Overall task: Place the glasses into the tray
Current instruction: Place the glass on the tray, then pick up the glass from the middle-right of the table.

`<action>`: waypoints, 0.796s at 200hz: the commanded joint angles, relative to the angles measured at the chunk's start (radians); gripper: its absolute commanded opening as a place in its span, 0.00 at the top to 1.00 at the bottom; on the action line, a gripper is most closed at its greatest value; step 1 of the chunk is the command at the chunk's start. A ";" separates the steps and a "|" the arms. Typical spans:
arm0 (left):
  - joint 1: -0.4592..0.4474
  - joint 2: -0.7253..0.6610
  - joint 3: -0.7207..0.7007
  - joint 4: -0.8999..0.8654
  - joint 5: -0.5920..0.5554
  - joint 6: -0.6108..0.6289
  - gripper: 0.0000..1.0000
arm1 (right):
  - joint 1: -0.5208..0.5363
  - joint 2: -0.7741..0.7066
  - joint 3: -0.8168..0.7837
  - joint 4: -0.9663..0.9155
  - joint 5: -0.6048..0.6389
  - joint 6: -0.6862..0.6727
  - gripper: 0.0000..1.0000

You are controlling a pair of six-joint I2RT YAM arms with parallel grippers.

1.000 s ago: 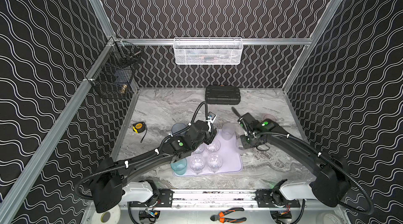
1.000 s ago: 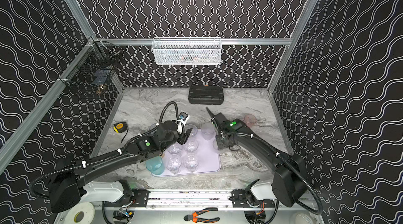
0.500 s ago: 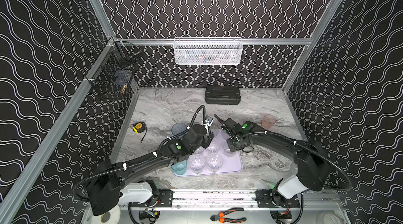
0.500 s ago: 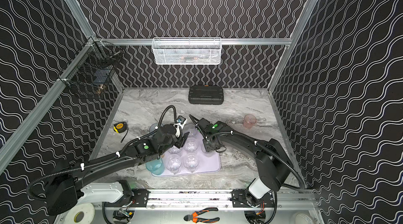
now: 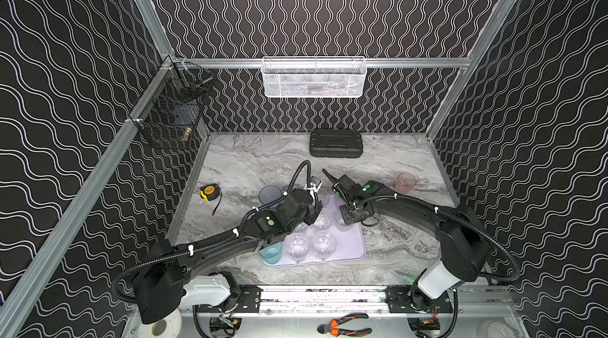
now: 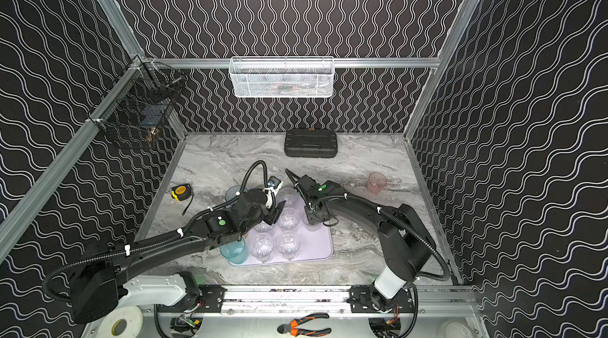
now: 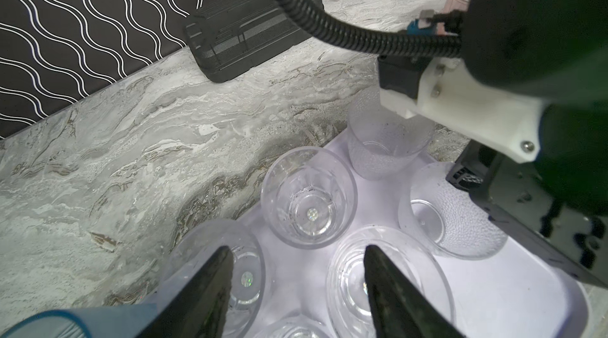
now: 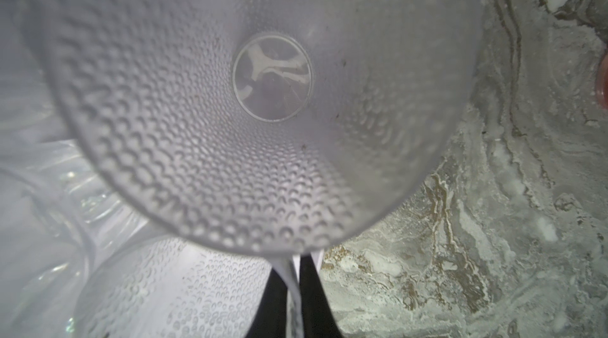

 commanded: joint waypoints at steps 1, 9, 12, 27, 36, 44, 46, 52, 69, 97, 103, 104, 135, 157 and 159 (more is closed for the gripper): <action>-0.001 -0.009 -0.006 0.026 -0.017 -0.001 0.33 | 0.000 -0.008 0.015 -0.034 0.014 -0.003 0.82; -0.002 -0.009 -0.006 0.027 -0.018 -0.002 0.33 | 0.000 -0.018 0.019 -0.036 0.019 -0.006 0.79; -0.001 -0.008 -0.006 0.026 -0.018 -0.001 0.33 | 0.000 -0.024 0.023 -0.038 0.020 -0.010 0.77; 0.000 -0.001 -0.001 0.026 -0.014 0.000 0.33 | 0.000 -0.036 0.052 -0.066 0.029 -0.019 0.72; -0.001 0.003 0.002 0.029 -0.013 0.004 0.33 | 0.001 -0.039 0.085 -0.094 0.040 -0.023 0.68; -0.001 0.008 0.008 0.032 -0.016 0.009 0.33 | -0.003 -0.043 0.119 -0.125 0.048 -0.026 0.64; -0.001 0.009 0.010 0.032 -0.016 0.009 0.33 | -0.004 -0.045 0.128 -0.130 0.050 -0.027 0.62; -0.001 0.012 0.017 0.034 -0.018 0.015 0.32 | -0.011 -0.051 0.151 -0.145 0.055 -0.031 0.59; 0.000 0.021 0.037 0.044 -0.013 0.026 0.32 | -0.067 -0.087 0.187 -0.128 0.011 -0.065 0.52; -0.001 0.036 0.060 0.104 0.033 0.049 0.32 | -0.278 -0.130 0.190 -0.049 -0.102 -0.103 0.48; -0.001 0.035 0.053 0.141 0.047 0.050 0.32 | -0.318 -0.139 0.180 -0.015 -0.109 -0.107 0.48; -0.001 0.037 0.050 0.147 0.049 0.050 0.32 | -0.325 -0.141 0.178 -0.009 -0.109 -0.106 0.48; -0.021 0.106 0.063 0.229 0.101 0.085 0.32 | -0.520 -0.162 0.109 0.179 -0.130 -0.055 0.46; -0.050 0.181 0.112 0.208 0.098 0.125 0.32 | -0.619 -0.156 0.048 0.290 -0.067 -0.002 0.44; -0.052 0.187 0.118 0.204 0.098 0.127 0.32 | -0.627 -0.154 0.044 0.297 -0.065 0.001 0.44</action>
